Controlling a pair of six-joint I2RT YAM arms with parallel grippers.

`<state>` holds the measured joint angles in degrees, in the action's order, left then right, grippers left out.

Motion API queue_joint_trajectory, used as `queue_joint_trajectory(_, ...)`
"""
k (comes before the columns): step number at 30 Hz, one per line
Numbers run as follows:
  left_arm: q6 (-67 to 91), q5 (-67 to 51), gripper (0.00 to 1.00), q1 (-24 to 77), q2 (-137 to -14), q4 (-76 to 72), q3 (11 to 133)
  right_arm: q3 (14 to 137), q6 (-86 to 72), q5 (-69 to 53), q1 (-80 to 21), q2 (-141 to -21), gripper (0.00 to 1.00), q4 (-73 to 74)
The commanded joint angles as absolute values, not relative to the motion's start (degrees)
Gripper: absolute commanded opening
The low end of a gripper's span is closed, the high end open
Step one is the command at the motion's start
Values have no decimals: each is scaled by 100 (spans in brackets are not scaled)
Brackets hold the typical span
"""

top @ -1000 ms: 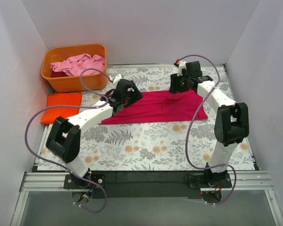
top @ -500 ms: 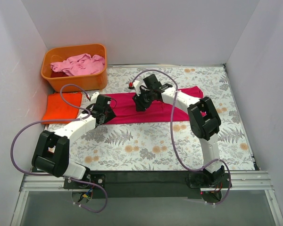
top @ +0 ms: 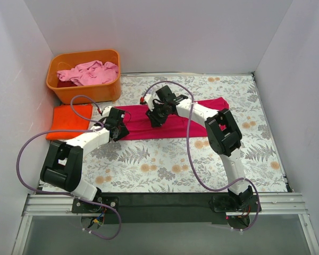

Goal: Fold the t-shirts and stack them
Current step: Fold the tshirt

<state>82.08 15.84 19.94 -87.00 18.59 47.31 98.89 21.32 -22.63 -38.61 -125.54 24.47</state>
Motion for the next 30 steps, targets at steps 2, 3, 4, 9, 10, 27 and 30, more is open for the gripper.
queue_joint_trajectory(2,8156,1661,34,1934,-8710,1890,4825,10204,2267,-2232,-3867,-12753,33,2592)
queue_joint_trajectory(3,8156,1652,33,1934,-8710,1890,4825,10222,2276,-2241,-3876,-12762,33,2610)
queue_joint_trajectory(4,8156,1661,34,1934,-8727,1890,4825,10239,2294,-2250,-3867,-12770,33,2628)
queue_joint_trajectory(9,8165,1652,34,1925,-8780,1916,4816,10187,2382,-2347,-3911,-12727,33,2672)
queue_joint_trajectory(10,8174,1652,33,1916,-8789,1907,4808,10178,2391,-2373,-3920,-12727,33,2672)
queue_joint_trajectory(27,8183,1670,34,1881,-8886,1986,4781,10108,2549,-2672,-3973,-12700,31,2839)
queue_joint_trajectory(30,8191,1661,34,1881,-8895,1978,4781,10142,2549,-2593,-3973,-12744,28,2830)
